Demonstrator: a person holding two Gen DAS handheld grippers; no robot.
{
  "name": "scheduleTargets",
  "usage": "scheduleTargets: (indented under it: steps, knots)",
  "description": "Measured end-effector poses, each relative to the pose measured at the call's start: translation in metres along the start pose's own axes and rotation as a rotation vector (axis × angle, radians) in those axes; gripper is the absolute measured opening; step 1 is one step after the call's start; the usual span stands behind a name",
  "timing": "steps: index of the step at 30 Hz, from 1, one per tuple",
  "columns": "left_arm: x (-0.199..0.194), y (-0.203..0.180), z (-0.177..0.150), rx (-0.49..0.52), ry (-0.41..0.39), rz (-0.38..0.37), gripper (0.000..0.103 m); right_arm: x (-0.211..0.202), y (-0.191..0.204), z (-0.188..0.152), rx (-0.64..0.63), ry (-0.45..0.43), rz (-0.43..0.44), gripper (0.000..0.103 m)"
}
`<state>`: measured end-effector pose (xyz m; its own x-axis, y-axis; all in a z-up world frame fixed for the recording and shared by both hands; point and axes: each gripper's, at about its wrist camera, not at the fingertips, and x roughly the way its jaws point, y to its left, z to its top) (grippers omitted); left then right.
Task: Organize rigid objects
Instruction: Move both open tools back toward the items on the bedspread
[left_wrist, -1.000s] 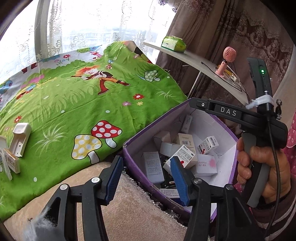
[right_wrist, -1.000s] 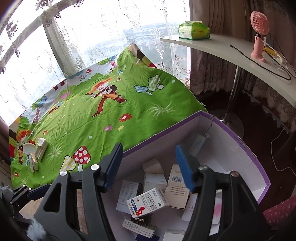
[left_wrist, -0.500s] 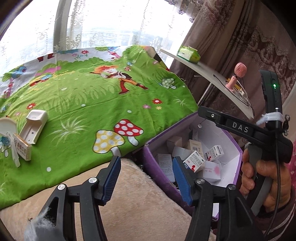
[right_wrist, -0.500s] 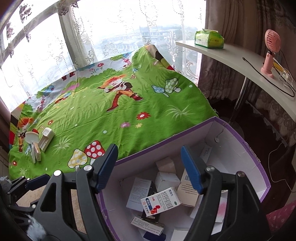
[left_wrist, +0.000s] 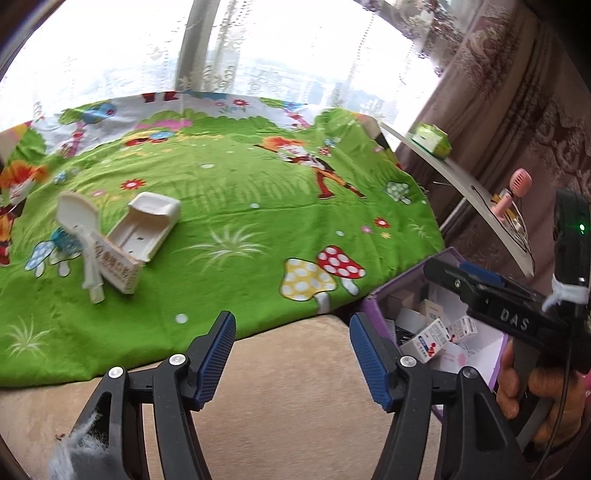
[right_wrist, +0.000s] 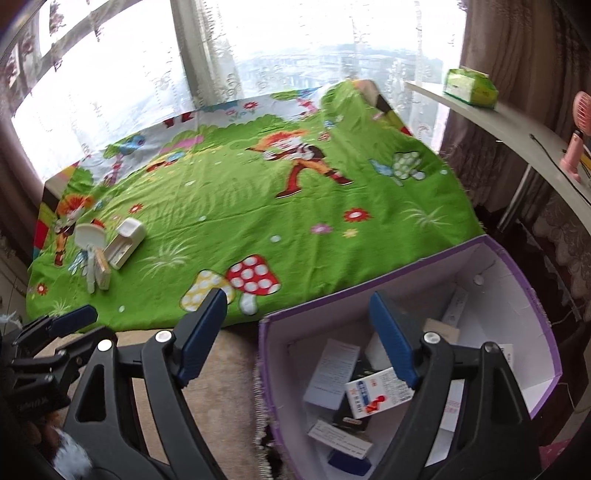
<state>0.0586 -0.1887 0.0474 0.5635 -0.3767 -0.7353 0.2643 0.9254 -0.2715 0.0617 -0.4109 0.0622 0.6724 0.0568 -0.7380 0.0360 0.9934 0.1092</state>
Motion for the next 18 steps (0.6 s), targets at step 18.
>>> scheduleTargets:
  steps: [18]
  knots:
    - [-0.03, 0.108, -0.019, -0.235, -0.033, 0.118, 0.069, 0.024, 0.097, -0.021, -0.172, 0.105, 0.145, 0.084]
